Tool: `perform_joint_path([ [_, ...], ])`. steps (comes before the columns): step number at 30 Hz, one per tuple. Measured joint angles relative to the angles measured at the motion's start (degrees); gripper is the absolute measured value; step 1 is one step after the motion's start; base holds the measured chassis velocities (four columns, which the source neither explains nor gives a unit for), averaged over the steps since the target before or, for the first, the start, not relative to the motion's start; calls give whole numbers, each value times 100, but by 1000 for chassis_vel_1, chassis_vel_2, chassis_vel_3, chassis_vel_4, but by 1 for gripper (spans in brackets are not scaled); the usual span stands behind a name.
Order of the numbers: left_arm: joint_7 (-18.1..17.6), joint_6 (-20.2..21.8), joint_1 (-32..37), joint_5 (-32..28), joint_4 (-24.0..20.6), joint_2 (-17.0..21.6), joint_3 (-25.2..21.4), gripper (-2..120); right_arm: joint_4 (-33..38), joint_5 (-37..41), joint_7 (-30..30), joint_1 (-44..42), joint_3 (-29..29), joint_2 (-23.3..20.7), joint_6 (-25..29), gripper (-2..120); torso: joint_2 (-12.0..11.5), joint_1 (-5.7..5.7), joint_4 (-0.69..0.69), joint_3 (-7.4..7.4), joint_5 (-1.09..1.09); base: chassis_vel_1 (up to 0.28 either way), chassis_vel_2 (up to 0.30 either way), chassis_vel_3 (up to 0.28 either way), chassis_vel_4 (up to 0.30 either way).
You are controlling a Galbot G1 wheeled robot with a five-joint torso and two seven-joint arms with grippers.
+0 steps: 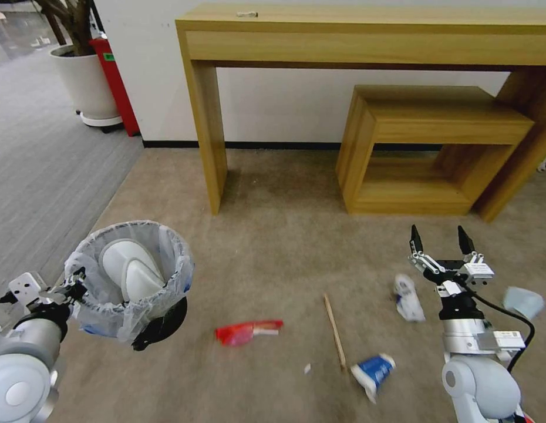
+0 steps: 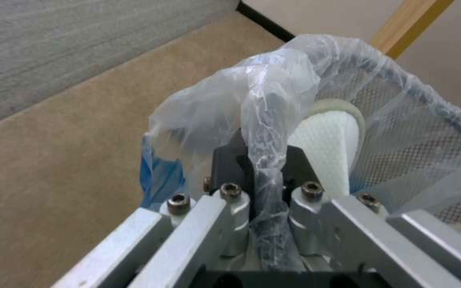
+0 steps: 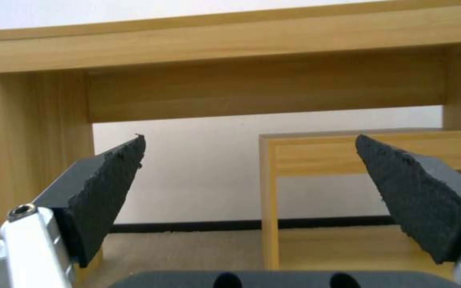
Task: Pick up the trash bin and place the garbage on the floor into it.
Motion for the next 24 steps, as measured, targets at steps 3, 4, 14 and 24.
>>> perform_joint_path([
  [3,0,1,13,33,-15,-30,13,3,6,-2,27,5,-33,-25,2,100,0,0,1,0,0,-190,119,140,-115],
  [4,0,1,15,39,-24,-35,13,3,8,-2,31,7,-37,-28,1,100,0,0,1,0,1,-91,80,102,-34],
  [14,2,1,39,84,-67,-96,22,3,32,-108,164,38,-125,-74,-97,100,1,-1,1,-4,-1,25,-43,-32,33],
  [24,1,5,71,93,-112,-121,46,3,-10,-179,87,10,-120,-72,-15,100,0,-1,0,-2,0,0,0,0,0],
])
